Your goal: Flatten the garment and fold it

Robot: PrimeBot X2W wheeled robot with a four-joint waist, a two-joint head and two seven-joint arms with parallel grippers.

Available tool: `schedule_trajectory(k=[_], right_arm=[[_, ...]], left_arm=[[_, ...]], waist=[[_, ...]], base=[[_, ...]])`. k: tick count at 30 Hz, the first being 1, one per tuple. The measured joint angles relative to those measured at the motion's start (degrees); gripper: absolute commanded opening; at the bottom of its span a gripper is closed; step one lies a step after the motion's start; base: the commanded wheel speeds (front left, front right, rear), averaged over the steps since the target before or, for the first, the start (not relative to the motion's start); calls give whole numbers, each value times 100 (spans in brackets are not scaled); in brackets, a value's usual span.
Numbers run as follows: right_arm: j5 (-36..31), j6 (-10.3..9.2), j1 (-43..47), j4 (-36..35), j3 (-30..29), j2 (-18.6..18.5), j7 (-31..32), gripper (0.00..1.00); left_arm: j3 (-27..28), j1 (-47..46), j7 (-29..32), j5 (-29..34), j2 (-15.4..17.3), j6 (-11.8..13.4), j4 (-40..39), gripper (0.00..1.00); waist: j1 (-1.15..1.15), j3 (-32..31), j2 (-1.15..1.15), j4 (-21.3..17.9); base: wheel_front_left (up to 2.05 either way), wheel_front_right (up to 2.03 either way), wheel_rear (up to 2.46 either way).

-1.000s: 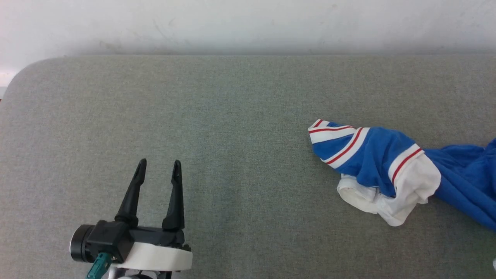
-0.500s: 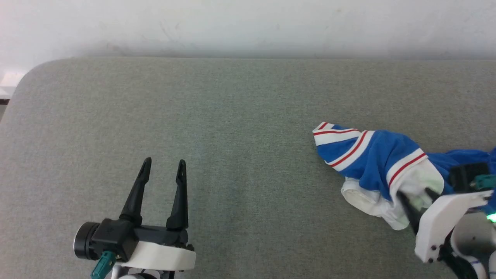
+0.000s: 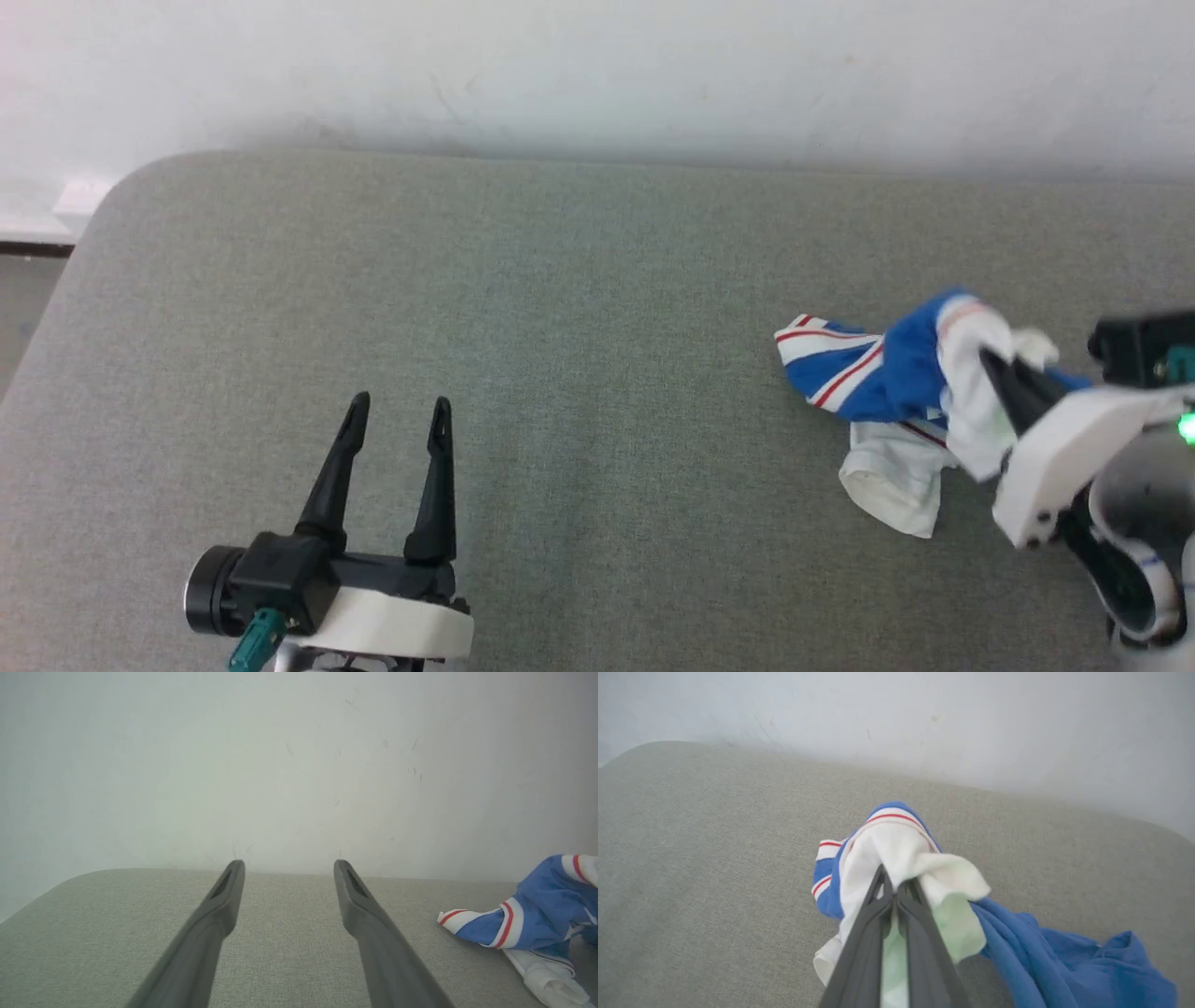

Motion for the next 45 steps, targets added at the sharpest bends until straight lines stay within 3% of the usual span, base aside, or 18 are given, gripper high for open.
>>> schedule_trajectory(k=[6,14,15,16,17,18,21,24,28,32,36,40,45], right_arm=[[252,0,-947,-458,1062,52,151,0],[817,0,-629,880,3008,576,188,0],[889,0,-537,1040,3304,572,189,25],[1018,0,-451,1188,3524,584,236,77],[1196,0,-353,1307,3659,608,307,77],[1357,0,-260,1378,3722,628,314,100],[1686,0,-275,1310,3891,582,354,100],[2000,0,-446,1014,3688,550,290,100],[1948,0,-788,533,2896,444,79,100],[1106,0,-1005,366,1703,107,-157,100],[325,0,-791,645,499,-68,71,100],[-207,0,-209,1051,21,-199,715,100],[-378,0,139,1465,-123,85,1001,100]], left_arm=[[-91,90,0,-43,-1,4,45,100],[-196,85,0,-102,-11,3,145,100],[-199,84,0,-102,-12,3,157,100],[-198,83,0,-103,-12,3,167,100],[-190,80,0,-103,-13,4,174,100],[-175,77,0,-103,-12,5,179,100],[-142,74,0,-104,-12,8,177,100],[-140,74,0,-104,-12,10,189,100],[-153,70,0,-155,-12,54,185,100],[-153,64,0,-154,-12,56,158,100],[-165,43,0,-149,-13,55,136,100],[-185,30,0,-144,-13,47,100,100],[-175,-82,0,-115,-13,-1,100,100]], waist=[[0,-270,0,-39],[0,-256,0,102],[0,-229,0,136],[0,-196,0,165],[0,-161,0,190],[0,-125,0,213],[0,-23,0,252],[0,37,0,240],[0,36,0,168],[0,43,0,71],[0,86,0,20],[0,158,0,7],[0,269,0,11]], base=[[0,0,0],[0,0,0],[0,0,0],[0,0,0],[0,0,0],[0,0,0],[0,0,0],[0,0,0],[0,0,0],[0,0,0],[0,0,0],[0,0,0],[0,0,0]])
